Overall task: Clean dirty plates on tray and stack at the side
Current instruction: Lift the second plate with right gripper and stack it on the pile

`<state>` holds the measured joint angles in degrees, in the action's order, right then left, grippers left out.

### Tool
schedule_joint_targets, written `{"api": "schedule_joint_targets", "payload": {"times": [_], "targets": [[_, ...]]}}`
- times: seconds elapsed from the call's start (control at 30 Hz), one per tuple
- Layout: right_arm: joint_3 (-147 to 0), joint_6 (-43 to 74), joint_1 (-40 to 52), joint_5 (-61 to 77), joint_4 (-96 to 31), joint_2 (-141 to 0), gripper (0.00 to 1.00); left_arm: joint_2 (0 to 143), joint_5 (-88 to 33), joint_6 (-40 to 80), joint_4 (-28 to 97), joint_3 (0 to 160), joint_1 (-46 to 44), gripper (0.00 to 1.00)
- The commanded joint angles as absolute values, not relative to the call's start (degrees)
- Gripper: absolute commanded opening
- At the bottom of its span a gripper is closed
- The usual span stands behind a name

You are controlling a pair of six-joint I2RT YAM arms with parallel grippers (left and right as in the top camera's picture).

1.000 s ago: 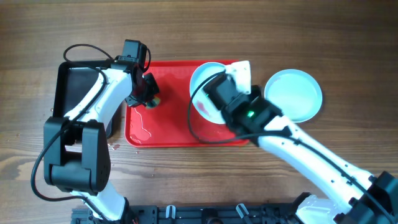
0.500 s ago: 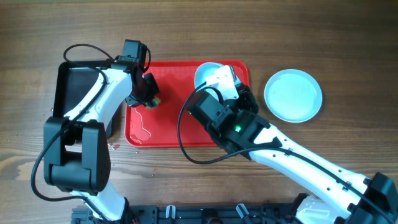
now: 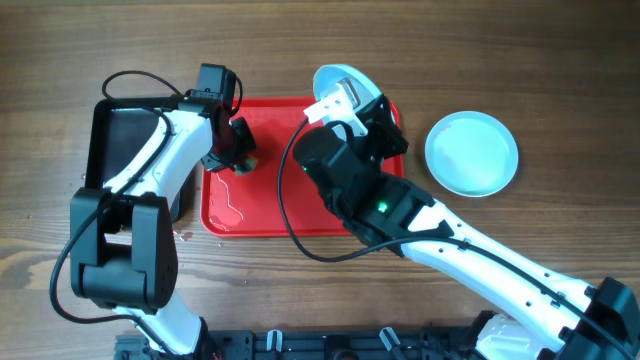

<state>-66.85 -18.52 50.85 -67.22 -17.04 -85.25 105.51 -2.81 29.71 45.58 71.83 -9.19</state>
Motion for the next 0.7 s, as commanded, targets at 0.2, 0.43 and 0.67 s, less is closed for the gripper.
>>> {"api": "schedule_joint_targets", "payload": {"times": [0.2, 0.43, 0.67], "targets": [[-67.29, -25.76, 51.05, -72.29, -13.04, -84.53, 0.04, 104.84, -1.85, 30.72, 45.41, 71.68, -8.99, 0.04], [-67.26, -23.62, 51.05, -71.4, -12.93, -84.53, 0.04, 104.84, -1.85, 30.7, 45.41, 71.68, -8.99, 0.04], [-67.0, 13.76, 49.21, -31.27, -34.04, -85.69, 0.04, 104.84, -1.85, 30.7, 45.41, 71.68, -8.99, 0.04]]}}
